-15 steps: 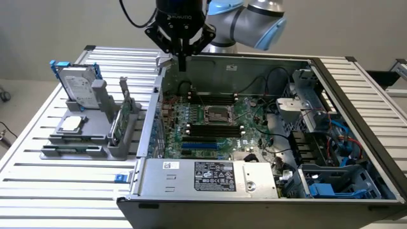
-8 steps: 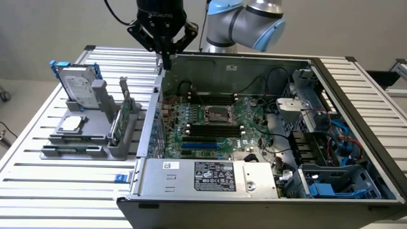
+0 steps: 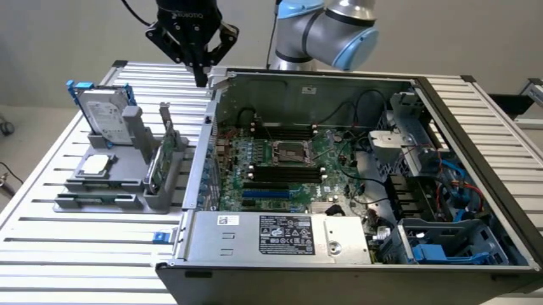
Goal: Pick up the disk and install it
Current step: 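Reach for the disk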
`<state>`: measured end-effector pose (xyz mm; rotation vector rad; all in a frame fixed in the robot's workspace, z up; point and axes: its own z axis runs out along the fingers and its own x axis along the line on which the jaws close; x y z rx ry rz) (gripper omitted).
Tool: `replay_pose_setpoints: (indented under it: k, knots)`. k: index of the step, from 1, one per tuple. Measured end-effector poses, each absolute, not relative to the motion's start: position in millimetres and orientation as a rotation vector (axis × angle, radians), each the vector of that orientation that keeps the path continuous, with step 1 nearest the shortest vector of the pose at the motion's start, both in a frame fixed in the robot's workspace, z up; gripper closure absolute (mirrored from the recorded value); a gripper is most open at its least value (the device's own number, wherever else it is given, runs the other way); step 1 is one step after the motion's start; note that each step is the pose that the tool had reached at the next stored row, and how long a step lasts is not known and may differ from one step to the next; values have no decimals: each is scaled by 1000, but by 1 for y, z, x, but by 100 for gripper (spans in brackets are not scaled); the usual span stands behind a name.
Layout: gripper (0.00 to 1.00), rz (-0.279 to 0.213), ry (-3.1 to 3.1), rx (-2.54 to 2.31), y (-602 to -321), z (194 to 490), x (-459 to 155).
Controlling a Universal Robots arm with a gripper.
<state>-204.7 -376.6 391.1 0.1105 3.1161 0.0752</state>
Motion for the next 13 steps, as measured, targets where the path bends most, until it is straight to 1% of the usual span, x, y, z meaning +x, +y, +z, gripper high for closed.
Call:
replay_pose_setpoints:
  k: [13]
  knots:
    - [89, 73, 3116, 110, -353, 384, -264]
